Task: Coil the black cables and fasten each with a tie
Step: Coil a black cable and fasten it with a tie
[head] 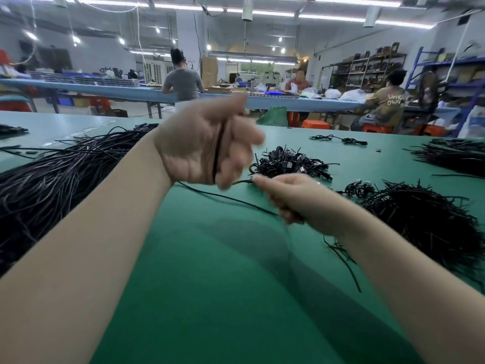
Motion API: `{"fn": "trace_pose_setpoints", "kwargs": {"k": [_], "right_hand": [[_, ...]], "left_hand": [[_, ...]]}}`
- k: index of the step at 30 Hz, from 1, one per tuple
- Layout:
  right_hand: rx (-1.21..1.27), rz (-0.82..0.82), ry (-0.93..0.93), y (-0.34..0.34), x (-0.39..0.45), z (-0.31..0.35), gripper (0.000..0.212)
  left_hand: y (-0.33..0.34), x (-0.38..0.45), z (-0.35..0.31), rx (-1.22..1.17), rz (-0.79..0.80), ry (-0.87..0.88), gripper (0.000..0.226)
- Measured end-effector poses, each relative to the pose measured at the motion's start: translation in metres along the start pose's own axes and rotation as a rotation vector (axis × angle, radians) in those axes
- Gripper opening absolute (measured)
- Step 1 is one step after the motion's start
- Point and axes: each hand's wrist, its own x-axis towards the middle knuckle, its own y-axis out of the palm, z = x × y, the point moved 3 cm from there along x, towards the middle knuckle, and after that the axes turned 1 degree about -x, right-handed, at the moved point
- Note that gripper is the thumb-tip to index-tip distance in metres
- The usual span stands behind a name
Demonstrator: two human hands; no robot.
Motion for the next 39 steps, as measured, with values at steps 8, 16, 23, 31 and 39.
{"fn": "trace_pose_setpoints", "kwargs": {"k": [8,16,23,31,39], "right_hand": [[0.145,0.052,-0.177,-0.016,-0.014,0.045,0.025],[-0.230,0.118,-0.008,-0.004,-0.005,0.023,0.037],[-0.647,-0.405,-0.356,-0.029,-0.013,0.079,0.037],[0.073,0.122,-0.201,0.006,-0.014,0.040,0.030],[-0.289,-0.185,-0.014,-0.026,-0.005,0.000,0.043]], "left_hand": [[-0.026,0.025,0.015,0.268,-0.756,0.043,0.066],[-0.003,-0.020,-0.031,-0.011,-0.319,0.494,0.048],[-0.006,0.015,0.016,0.489,-0.555,-0.269,0.074],[-0.003,0.007,-0.025,0.009,-0.643,0.569,0.062],[0.006,0.008,-0.003,0.320,-0.364,0.075,0.050]]}}
